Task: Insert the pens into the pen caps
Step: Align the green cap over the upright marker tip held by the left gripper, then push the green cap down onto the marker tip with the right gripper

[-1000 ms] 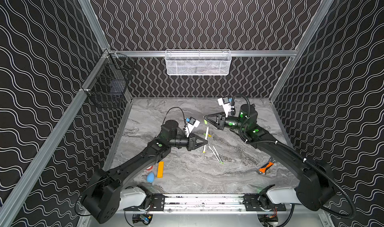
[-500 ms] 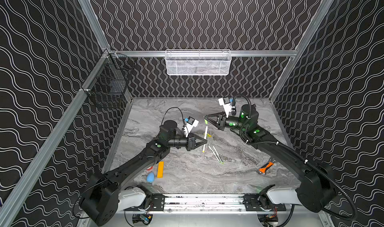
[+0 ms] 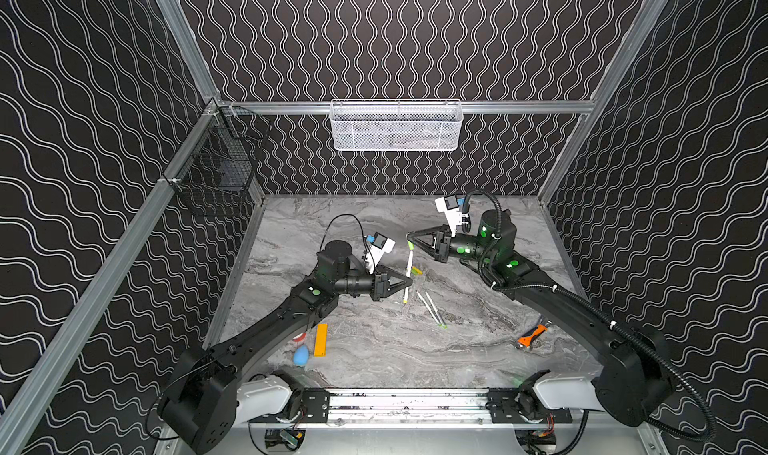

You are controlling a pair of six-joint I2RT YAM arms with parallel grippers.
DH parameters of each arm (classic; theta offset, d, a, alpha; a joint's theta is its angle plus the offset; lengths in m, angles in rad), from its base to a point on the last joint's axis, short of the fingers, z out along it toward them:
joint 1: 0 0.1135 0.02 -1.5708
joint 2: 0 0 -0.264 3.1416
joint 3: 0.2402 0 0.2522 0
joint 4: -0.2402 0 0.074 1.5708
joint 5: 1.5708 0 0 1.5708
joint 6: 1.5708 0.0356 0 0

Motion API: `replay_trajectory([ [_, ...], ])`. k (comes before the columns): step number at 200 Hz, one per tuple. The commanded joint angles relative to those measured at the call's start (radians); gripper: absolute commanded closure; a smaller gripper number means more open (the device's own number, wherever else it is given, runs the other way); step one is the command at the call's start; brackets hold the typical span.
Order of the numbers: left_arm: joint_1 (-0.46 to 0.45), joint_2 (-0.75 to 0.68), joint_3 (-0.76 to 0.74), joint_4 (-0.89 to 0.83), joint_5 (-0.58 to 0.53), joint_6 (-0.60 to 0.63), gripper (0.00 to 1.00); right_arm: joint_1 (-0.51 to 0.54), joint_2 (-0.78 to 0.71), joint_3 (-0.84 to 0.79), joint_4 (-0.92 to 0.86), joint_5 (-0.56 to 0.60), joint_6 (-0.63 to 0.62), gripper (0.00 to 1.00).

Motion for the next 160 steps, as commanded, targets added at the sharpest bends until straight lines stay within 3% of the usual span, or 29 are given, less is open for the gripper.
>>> replay_trajectory([
  [1, 0.007, -0.006, 0.002, 0.032, 0.001, -0.002, 1.0, 0.004, -0.006, 0.006, 0.015, -0.009, -0.012, 0.87],
  [90, 0.024, -0.005, -0.009, 0.074, 0.012, -0.029, 1.0, 0.023, -0.024, -0.049, 0.057, -0.006, 0.003, 0.87],
  [160, 0.038, -0.021, -0.009, 0.13, 0.03, -0.06, 1.0, 0.06, -0.049, -0.174, 0.27, 0.045, 0.087, 0.87],
])
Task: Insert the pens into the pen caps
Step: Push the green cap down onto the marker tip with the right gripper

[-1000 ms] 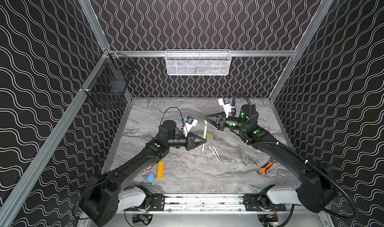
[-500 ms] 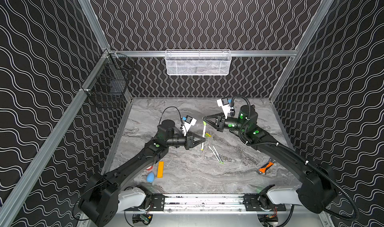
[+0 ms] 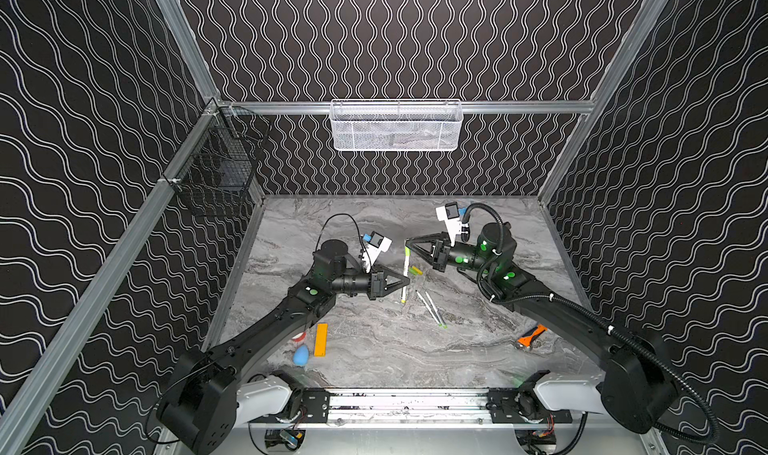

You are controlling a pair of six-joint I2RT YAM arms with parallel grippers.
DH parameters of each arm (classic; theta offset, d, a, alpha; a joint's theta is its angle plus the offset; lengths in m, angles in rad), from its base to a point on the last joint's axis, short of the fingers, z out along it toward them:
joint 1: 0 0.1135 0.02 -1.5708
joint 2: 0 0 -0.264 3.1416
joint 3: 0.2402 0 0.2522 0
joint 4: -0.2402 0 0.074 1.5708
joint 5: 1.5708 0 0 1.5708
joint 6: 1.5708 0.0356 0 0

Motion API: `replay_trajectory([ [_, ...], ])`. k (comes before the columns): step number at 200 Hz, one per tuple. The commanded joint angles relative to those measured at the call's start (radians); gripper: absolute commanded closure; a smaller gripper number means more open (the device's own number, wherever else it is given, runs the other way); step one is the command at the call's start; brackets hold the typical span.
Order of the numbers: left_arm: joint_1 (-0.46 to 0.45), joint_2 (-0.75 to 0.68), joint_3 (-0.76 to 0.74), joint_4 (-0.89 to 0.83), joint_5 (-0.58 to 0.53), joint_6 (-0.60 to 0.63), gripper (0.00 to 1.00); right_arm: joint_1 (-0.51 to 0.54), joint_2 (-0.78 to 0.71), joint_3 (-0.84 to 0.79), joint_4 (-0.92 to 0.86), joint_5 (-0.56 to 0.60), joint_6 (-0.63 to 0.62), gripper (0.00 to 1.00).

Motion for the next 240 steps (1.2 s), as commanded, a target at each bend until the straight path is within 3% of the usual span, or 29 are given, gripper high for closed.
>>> replay_trajectory([
  [1, 0.007, -0.01, -0.001, 0.115, -0.016, -0.018, 1.0, 0.02, -0.009, -0.036, 0.07, -0.006, 0.039, 0.87],
  [66, 0.01, -0.033, 0.025, 0.093, -0.033, -0.007, 1.0, 0.11, -0.026, -0.078, 0.048, 0.09, -0.005, 0.86],
  [112, 0.013, -0.047, 0.045, 0.059, -0.046, 0.017, 1.0, 0.143, -0.062, -0.085, -0.073, 0.146, -0.073, 0.83],
  [140, 0.014, -0.05, 0.042, 0.033, -0.06, 0.035, 1.0, 0.144, -0.09, -0.088, -0.094, 0.164, -0.079, 0.74],
  [159, 0.014, -0.062, 0.042, 0.001, -0.072, 0.055, 1.0, 0.142, -0.104, -0.068, -0.112, 0.17, -0.08, 0.62],
  [194, 0.01, -0.081, 0.04, -0.035, -0.072, 0.073, 1.0, 0.121, -0.092, 0.015, -0.202, 0.112, -0.106, 0.46],
  [240, -0.023, -0.072, 0.039, -0.065, -0.064, 0.109, 1.0, 0.018, -0.063, 0.072, -0.19, -0.054, -0.088, 0.41],
])
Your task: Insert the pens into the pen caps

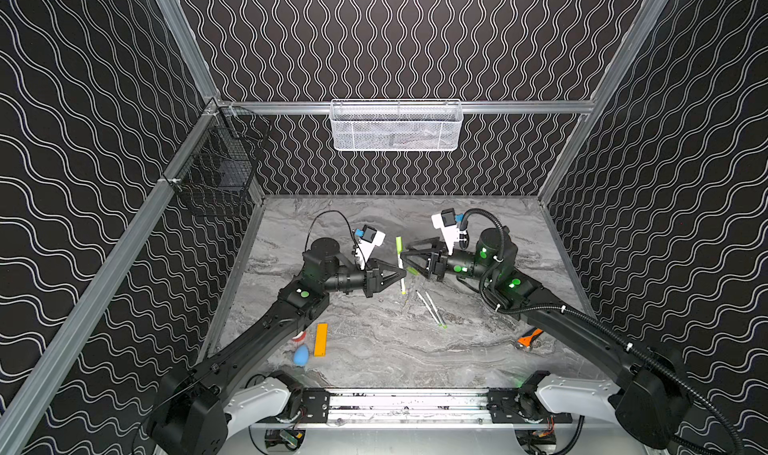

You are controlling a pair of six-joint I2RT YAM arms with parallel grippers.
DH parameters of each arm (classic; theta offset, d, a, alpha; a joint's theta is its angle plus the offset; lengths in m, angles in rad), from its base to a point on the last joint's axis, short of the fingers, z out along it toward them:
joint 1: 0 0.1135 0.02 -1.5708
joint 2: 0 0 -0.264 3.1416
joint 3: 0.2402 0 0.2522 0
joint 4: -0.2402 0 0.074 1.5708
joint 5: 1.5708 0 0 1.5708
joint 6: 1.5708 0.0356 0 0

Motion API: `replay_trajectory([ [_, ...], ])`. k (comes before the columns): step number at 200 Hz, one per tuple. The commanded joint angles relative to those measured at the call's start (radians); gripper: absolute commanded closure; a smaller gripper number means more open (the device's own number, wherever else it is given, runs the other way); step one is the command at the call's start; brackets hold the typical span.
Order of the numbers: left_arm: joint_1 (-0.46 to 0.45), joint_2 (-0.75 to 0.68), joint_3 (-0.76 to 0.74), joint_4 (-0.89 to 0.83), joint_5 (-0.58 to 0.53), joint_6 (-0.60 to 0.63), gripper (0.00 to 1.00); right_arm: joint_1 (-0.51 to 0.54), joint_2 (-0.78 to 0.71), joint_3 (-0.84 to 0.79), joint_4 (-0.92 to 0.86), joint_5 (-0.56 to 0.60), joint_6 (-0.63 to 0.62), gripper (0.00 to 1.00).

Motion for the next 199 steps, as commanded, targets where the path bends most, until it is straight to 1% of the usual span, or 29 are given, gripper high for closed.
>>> replay_trajectory([
  [1, -0.015, 0.012, 0.01, -0.014, 0.004, 0.043, 1.0, -0.034, 0.017, 0.035, -0.01, -0.101, 0.007, 0.41],
  [20, -0.036, 0.006, 0.019, -0.055, -0.018, 0.077, 1.0, -0.042, 0.041, 0.069, -0.062, -0.12, -0.023, 0.41],
  [22, -0.038, 0.006, 0.019, -0.061, -0.02, 0.08, 1.0, -0.043, 0.043, 0.092, -0.067, -0.122, -0.025, 0.41],
  [45, -0.047, -0.004, 0.023, -0.099, -0.059, 0.109, 1.0, -0.044, 0.07, 0.132, -0.085, -0.151, -0.033, 0.42],
  [65, -0.051, -0.004, 0.026, -0.115, -0.077, 0.123, 1.0, -0.043, 0.092, 0.15, -0.105, -0.155, -0.038, 0.45],
  [87, -0.054, -0.006, 0.027, -0.128, -0.099, 0.133, 1.0, -0.043, 0.107, 0.161, -0.125, -0.156, -0.037, 0.59],
  [128, -0.055, -0.018, 0.018, -0.128, -0.148, 0.147, 1.0, -0.033, 0.116, 0.169, -0.193, -0.153, -0.049, 0.79],
  [147, -0.056, -0.021, 0.014, -0.103, -0.155, 0.145, 1.0, -0.023, 0.109, 0.16, -0.212, -0.153, -0.052, 0.85],
  [149, -0.055, -0.02, 0.012, -0.101, -0.154, 0.145, 1.0, -0.022, 0.108, 0.16, -0.214, -0.153, -0.052, 0.87],
  [157, -0.056, -0.019, 0.016, -0.092, -0.149, 0.141, 1.0, -0.018, 0.107, 0.152, -0.222, -0.153, -0.055, 0.9],
  [192, -0.055, -0.021, 0.018, -0.038, -0.115, 0.133, 1.0, -0.005, 0.092, 0.129, -0.276, -0.171, -0.085, 0.95],
  [199, -0.056, -0.025, 0.019, -0.029, -0.11, 0.134, 1.0, -0.003, 0.088, 0.127, -0.292, -0.176, -0.094, 0.98],
])
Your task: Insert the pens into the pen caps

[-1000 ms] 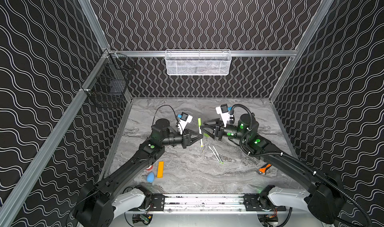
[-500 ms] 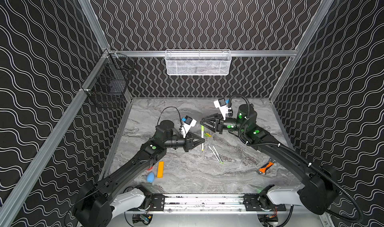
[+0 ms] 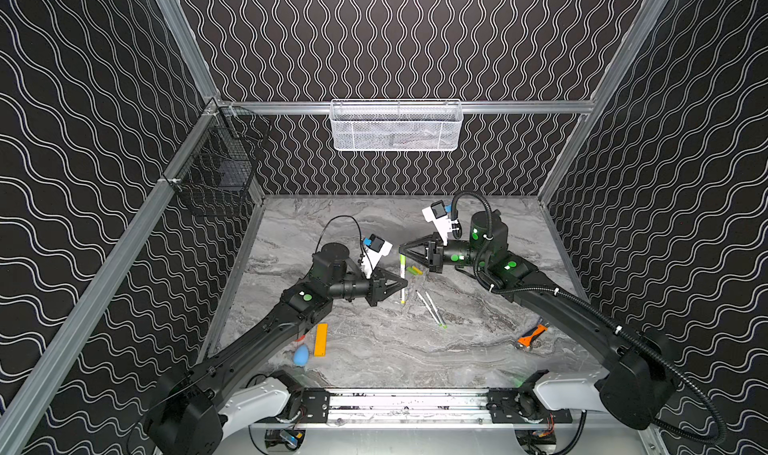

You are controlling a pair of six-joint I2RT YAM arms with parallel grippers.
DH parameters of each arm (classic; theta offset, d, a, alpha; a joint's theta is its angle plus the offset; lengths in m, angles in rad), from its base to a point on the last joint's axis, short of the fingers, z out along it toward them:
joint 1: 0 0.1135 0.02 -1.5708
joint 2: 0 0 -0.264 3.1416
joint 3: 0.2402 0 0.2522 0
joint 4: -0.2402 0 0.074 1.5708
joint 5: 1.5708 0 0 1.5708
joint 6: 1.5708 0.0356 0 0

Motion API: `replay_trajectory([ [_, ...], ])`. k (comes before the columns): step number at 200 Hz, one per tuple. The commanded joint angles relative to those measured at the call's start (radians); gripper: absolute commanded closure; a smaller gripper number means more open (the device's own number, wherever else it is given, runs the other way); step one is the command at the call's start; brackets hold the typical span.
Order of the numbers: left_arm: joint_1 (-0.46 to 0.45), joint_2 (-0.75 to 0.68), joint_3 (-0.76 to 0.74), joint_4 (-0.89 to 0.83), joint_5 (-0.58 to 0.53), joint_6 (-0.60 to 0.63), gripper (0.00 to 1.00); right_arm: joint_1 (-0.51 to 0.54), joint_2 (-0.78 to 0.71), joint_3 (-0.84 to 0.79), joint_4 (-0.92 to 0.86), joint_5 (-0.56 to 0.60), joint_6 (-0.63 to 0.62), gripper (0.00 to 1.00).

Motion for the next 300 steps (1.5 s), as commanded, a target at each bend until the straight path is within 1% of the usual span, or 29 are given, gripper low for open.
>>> replay_trajectory([
  [1, 0.001, -0.007, 0.007, 0.139, 0.015, 0.023, 1.0, 0.011, -0.009, -0.013, -0.113, -0.052, -0.036, 0.98],
  [26, 0.003, -0.02, 0.033, 0.129, 0.041, 0.041, 1.0, 0.015, -0.02, -0.026, -0.178, -0.097, -0.099, 0.99],
  [43, 0.003, -0.036, 0.046, 0.146, 0.082, 0.047, 1.0, 0.015, -0.023, -0.047, -0.217, -0.163, -0.161, 0.99],
  [54, 0.003, -0.053, 0.046, 0.183, 0.13, 0.042, 1.0, 0.015, -0.029, -0.058, -0.224, -0.225, -0.207, 0.99],
  [60, 0.002, -0.063, 0.042, 0.221, 0.16, 0.035, 1.0, 0.015, -0.034, -0.097, -0.224, -0.255, -0.228, 0.99],
  [76, 0.001, -0.092, 0.019, 0.34, 0.247, -0.008, 1.0, 0.015, -0.042, -0.136, -0.184, -0.334, -0.234, 0.99],
  [90, 0.002, -0.112, 0.012, 0.406, 0.29, -0.037, 1.0, 0.015, -0.042, -0.137, -0.211, -0.362, -0.267, 0.99],
  [105, 0.002, -0.118, 0.025, 0.396, 0.323, -0.029, 1.0, 0.015, -0.034, -0.131, -0.239, -0.391, -0.296, 0.99],
  [120, 0.002, -0.123, 0.037, 0.355, 0.321, -0.003, 1.0, 0.015, -0.034, -0.134, -0.235, -0.396, -0.297, 0.99],
  [138, 0.002, -0.122, 0.042, 0.334, 0.31, 0.011, 1.0, 0.016, -0.03, -0.124, -0.244, -0.364, -0.283, 0.99],
  [151, 0.002, -0.12, 0.046, 0.301, 0.272, 0.031, 1.0, 0.015, -0.024, -0.109, -0.26, -0.306, -0.255, 0.99],
  [158, 0.003, -0.122, 0.049, 0.274, 0.234, 0.047, 1.0, 0.015, -0.02, -0.101, -0.27, -0.275, -0.237, 0.99],
  [167, 0.001, -0.128, 0.053, 0.221, 0.155, 0.072, 1.0, 0.015, -0.019, -0.094, -0.278, -0.237, -0.208, 0.99],
  [185, 0.001, -0.134, 0.053, 0.171, 0.03, 0.093, 1.0, 0.018, -0.015, -0.103, -0.272, -0.15, -0.125, 0.99],
  [193, 0.0, -0.138, 0.053, 0.155, -0.004, 0.1, 1.0, 0.02, -0.009, -0.102, -0.288, -0.11, -0.09, 1.0],
  [204, -0.002, -0.141, 0.066, 0.114, -0.03, 0.126, 1.0, 0.021, 0.007, -0.087, -0.328, -0.065, -0.055, 1.0],
  [215, 0.0, -0.141, 0.073, 0.089, -0.047, 0.141, 1.0, 0.037, 0.017, -0.072, -0.367, -0.025, -0.046, 1.0],
  [227, -0.002, -0.142, 0.074, 0.09, -0.051, 0.144, 1.0, 0.058, 0.028, -0.071, -0.404, 0.027, -0.041, 1.0],
  [233, -0.003, -0.144, 0.071, 0.101, -0.051, 0.138, 1.0, 0.066, 0.037, -0.036, -0.416, 0.04, -0.034, 1.0],
  [250, -0.006, -0.151, 0.064, 0.118, -0.058, 0.129, 1.0, 0.09, 0.066, -0.015, -0.429, 0.053, -0.005, 1.0],
  [278, -0.008, -0.178, 0.057, 0.104, -0.102, 0.147, 1.0, 0.134, 0.109, -0.007, -0.426, 0.064, 0.055, 1.0],
  [300, -0.009, -0.185, 0.064, 0.097, -0.109, 0.158, 1.0, 0.157, 0.133, -0.009, -0.414, 0.058, 0.09, 1.0],
])
